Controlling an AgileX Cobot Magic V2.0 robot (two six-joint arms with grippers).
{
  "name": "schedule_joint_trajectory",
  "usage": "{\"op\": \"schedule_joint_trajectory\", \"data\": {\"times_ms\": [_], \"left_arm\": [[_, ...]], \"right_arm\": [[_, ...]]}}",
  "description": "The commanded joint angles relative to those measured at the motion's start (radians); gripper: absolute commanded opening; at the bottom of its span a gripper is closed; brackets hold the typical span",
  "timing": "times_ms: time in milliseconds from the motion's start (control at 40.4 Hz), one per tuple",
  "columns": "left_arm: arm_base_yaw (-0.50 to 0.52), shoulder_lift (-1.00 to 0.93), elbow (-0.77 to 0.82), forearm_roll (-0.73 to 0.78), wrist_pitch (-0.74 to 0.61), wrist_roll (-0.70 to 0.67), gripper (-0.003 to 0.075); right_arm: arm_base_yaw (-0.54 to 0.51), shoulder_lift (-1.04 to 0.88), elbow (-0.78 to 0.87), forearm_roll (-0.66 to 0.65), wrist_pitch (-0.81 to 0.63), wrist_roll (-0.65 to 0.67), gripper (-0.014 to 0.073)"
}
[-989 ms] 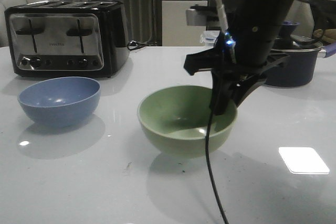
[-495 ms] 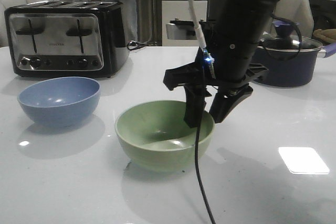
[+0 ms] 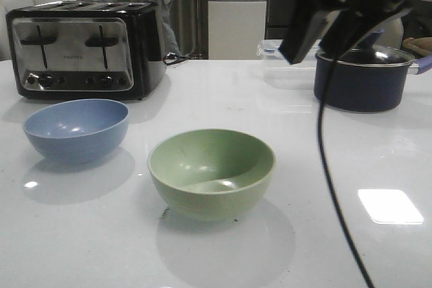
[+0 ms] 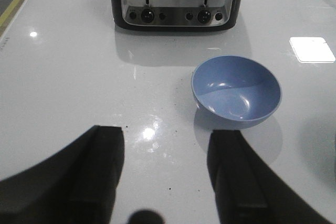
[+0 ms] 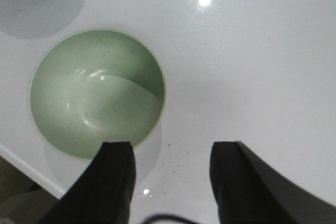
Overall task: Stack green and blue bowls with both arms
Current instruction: 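Release the green bowl and raise the right gripper away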
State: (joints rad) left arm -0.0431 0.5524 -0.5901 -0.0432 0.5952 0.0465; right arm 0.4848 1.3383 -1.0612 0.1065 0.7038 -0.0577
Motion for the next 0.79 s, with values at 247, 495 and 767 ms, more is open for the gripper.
{"op": "schedule_joint_trajectory", "data": {"times_ms": [247, 495, 767], "left_arm": [[0.002, 0.008, -0.027, -0.011, -0.080, 0.000, 0.0414], [-0.019, 0.106, -0.072, -0.011, -0.084, 0.011, 0.0446], [-0.074, 0.379, -0.235, -0.011, -0.076, 0.032, 0.0513]], "right_arm": [[0.000, -0.392, 0.245, -0.006, -0.049, -0.023, 0.0447], [0.000, -0.487, 0.305, -0.006, -0.053, -0.023, 0.0447], [0.000, -0.482, 0.305, -0.006, -0.053, -0.023, 0.0447]]}}
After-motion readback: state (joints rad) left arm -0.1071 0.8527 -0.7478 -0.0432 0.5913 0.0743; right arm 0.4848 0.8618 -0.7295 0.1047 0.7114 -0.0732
